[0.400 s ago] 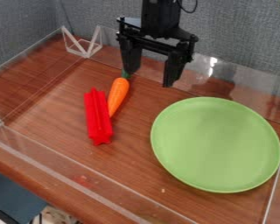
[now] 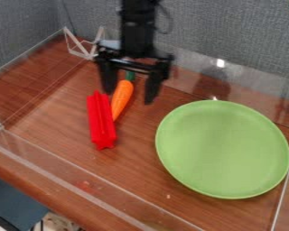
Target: Put the red object on the green plate
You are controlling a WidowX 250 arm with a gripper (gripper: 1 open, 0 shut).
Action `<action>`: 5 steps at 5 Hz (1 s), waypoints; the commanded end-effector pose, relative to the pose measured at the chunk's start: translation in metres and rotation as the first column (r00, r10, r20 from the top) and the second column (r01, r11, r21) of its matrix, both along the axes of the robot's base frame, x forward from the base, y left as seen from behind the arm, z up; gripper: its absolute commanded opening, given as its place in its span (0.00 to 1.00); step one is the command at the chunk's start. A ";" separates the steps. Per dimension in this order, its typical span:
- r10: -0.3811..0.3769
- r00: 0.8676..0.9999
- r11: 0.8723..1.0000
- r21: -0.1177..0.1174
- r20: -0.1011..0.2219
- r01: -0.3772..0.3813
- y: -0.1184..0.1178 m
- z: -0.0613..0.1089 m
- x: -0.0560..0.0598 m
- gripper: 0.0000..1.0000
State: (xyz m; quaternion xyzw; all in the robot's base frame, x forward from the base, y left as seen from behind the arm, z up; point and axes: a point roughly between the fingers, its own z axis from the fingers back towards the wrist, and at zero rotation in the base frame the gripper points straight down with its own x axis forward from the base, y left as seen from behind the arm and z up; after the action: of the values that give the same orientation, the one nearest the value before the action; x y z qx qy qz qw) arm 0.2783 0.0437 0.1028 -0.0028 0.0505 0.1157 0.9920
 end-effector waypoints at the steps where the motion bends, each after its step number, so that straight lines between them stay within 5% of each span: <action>1: 0.130 0.988 0.991 -0.011 0.088 -0.130 0.023 0.008 -0.008 1.00; 2: 0.300 0.946 0.954 -0.030 0.127 -0.299 0.041 0.004 -0.009 1.00; 3: 0.439 0.885 0.899 -0.059 0.158 -0.435 0.051 -0.002 -0.006 1.00; 4: 0.510 0.842 0.860 -0.071 0.177 -0.506 0.056 -0.011 -0.001 1.00; 5: 0.532 0.824 0.845 -0.066 0.195 -0.530 0.057 -0.019 0.003 1.00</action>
State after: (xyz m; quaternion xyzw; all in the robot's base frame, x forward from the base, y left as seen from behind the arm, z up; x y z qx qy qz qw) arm 0.2790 0.0977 0.0756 -0.0346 -0.0383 0.3843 0.9218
